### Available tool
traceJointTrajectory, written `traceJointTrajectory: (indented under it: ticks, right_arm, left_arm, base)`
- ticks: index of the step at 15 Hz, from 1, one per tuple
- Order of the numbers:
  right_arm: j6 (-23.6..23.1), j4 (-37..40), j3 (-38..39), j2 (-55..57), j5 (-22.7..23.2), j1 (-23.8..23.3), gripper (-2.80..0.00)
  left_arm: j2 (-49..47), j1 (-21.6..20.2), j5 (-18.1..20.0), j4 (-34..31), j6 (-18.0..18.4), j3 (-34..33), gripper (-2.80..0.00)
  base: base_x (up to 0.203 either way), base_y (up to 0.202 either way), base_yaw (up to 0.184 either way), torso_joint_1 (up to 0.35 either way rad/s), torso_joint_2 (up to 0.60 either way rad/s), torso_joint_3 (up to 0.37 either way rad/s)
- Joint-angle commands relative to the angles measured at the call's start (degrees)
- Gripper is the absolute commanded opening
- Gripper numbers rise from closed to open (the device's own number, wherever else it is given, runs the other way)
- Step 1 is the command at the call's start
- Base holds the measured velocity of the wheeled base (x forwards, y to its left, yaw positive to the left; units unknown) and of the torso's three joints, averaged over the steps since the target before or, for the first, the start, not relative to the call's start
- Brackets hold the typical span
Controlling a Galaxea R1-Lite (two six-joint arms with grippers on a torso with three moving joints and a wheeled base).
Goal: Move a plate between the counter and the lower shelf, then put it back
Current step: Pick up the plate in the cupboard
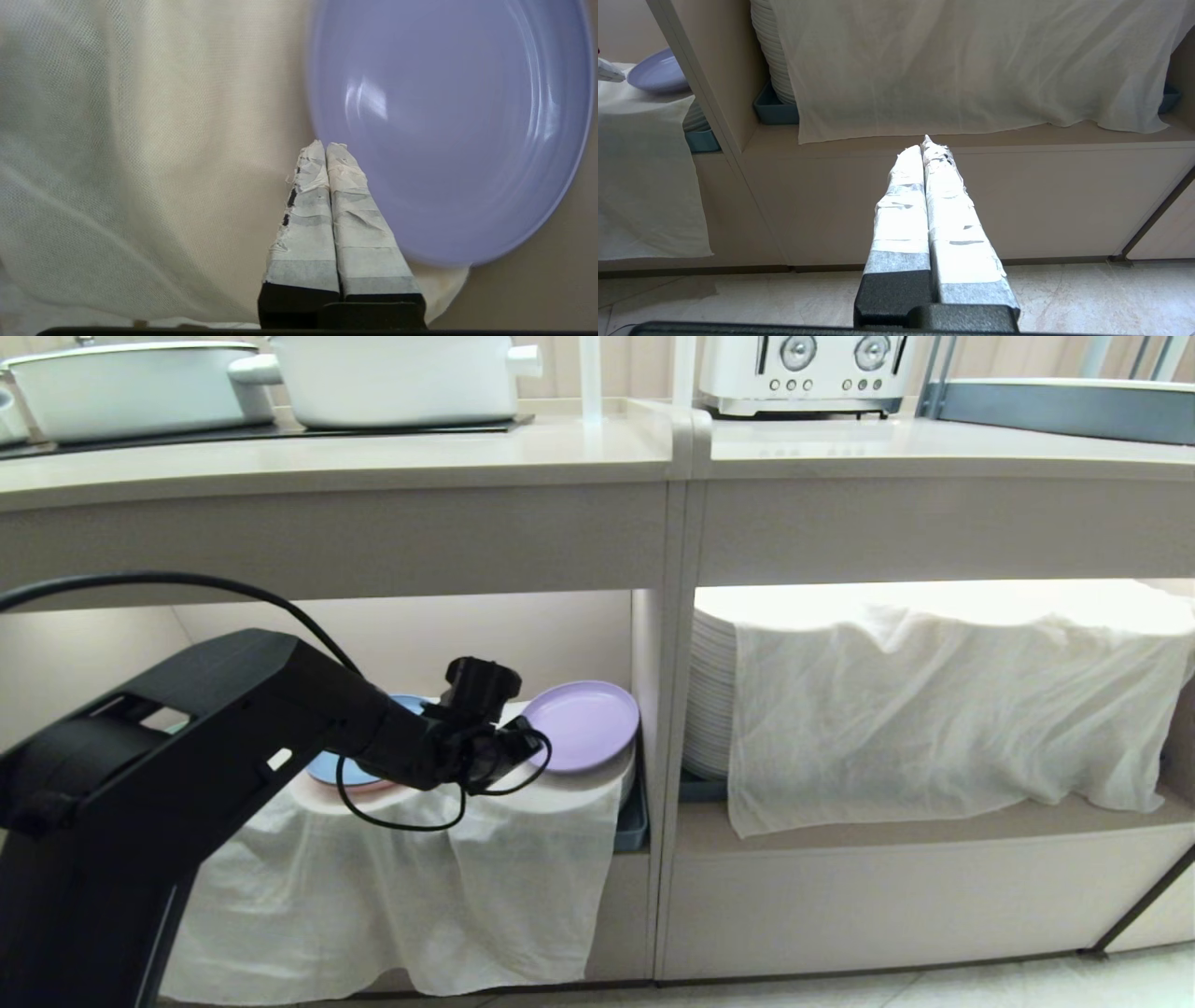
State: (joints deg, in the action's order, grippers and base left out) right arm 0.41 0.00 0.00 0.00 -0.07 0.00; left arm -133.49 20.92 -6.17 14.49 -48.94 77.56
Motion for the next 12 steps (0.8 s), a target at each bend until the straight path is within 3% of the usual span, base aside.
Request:
traceJointTrajectory:
  ticks: [1, 8, 12]
  right_arm:
    - [0.03, 0.0, 0.0, 0.0, -0.01, 0.0, -2.8]
    - [0.03, 0.0, 0.0, 0.0, -0.01, 0.0, -2.8]
    - [-0.05, 0.0, 0.0, 0.0, -0.01, 0.0, -2.8]
  left_arm:
    - [0.16, 0.09, -0.07, -0.07, -0.28, -0.2, -2.8]
    - [1.33, 0.26, -0.42, -0.34, -0.63, -1.73, -2.8]
    - [4.3, 1.1, -0.42, -0.34, -4.83, -5.21, -2.8]
  base:
    - [0.0, 0.0, 0.0, 0.0, 0.0, 0.0]
    - [0.0, 0.0, 0.0, 0.0, 0.0, 0.0]
    - [0.0, 0.0, 0.0, 0.0, 0.0, 0.0]
